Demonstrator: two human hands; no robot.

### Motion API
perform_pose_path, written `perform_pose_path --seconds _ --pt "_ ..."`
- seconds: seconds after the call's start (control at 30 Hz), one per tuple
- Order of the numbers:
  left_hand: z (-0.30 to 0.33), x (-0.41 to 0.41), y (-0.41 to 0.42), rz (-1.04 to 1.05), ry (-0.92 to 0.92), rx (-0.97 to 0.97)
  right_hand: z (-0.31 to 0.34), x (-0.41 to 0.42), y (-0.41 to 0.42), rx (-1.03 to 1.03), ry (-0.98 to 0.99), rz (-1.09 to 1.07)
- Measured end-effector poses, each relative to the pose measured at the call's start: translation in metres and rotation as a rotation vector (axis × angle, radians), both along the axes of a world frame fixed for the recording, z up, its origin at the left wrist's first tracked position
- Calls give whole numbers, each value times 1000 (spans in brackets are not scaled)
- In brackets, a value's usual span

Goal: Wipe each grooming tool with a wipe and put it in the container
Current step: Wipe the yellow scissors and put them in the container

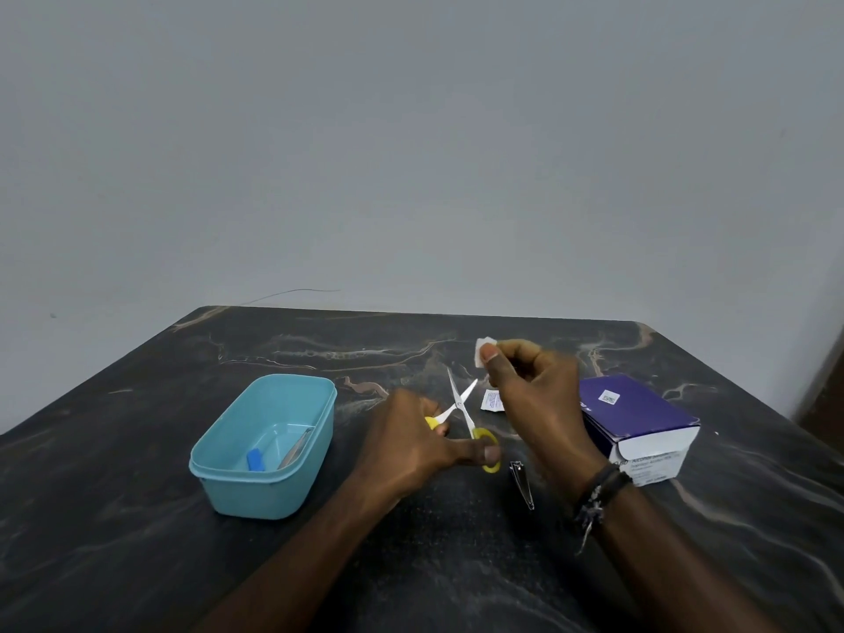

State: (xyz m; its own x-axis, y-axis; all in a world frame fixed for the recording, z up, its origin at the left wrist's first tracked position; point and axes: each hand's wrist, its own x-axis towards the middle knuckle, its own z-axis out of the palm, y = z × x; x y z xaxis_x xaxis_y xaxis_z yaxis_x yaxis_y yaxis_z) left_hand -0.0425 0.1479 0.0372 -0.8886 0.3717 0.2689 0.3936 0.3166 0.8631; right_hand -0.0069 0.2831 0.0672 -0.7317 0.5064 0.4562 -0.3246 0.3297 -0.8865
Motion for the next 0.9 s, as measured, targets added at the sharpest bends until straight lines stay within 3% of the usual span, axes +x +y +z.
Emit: perform_pose_path --seconds 0.17,0.9 --pt "0 -3 -2 -56 -15 -47 -3 -1 -1 131 -79 106" --pt "5 2 -5 -80 -42 -103 -2 1 1 283 -264 267"
